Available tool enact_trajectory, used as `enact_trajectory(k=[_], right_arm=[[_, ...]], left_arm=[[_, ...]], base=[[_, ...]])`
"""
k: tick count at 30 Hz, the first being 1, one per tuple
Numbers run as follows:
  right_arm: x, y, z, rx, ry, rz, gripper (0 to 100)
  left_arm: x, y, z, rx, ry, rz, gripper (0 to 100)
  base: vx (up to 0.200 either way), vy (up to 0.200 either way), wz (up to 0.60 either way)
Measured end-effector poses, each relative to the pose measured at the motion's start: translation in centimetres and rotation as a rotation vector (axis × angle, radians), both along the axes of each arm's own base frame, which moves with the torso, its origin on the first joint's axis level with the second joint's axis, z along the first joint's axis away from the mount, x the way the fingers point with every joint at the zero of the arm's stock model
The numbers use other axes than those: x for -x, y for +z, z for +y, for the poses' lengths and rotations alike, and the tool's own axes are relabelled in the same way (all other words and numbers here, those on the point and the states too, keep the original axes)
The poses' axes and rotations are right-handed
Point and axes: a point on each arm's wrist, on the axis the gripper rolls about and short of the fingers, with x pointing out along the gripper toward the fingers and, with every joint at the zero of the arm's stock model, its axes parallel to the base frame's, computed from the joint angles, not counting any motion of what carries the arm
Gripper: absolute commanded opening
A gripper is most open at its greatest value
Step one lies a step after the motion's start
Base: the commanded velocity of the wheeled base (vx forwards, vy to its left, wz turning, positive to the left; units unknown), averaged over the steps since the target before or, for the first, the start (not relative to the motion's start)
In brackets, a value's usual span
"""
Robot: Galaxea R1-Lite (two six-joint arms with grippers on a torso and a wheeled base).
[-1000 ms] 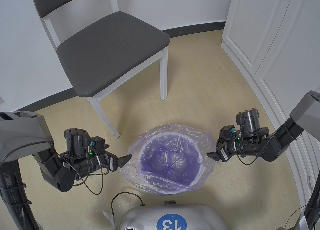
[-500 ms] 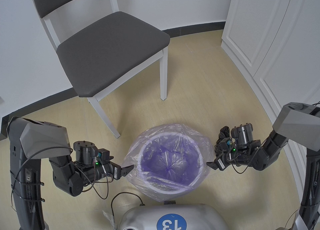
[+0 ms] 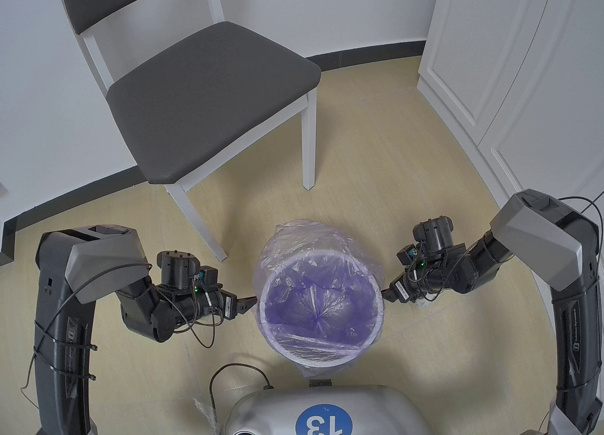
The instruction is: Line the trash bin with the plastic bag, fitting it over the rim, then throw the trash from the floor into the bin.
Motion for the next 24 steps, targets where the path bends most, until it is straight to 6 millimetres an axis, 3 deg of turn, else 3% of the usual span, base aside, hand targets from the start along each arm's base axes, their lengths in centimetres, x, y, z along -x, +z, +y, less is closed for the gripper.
enact_trajectory(k=[8, 14, 18, 24], right_arm=[[-1.6, -0.7, -0.3, 0.053, 0.016, 0.079, 100], [-0.6, -1.0, -1.1, 0.076, 0.035, 0.098, 100], [0.5, 0.8, -1.8, 0.065, 0.034, 0.059, 100], [2.3, 5.1, -2.8, 0.035, 0.025, -0.029, 100]], left_arm=[[-0.9, -0.8, -0.5, -0.059, -0.033, 0.06, 100], [0.9, -0.3, 0.1, -0.089, -0.047, 0.078, 100], [2.0, 1.3, 1.0, -0.091, -0.036, 0.053, 100], [3.6, 5.1, 2.1, -0.078, -0.01, -0.013, 100]], base=[[0.0, 0.0, 0.0], [0.0, 0.0, 0.0], [0.0, 0.0, 0.0], [0.0, 0.0, 0.0]])
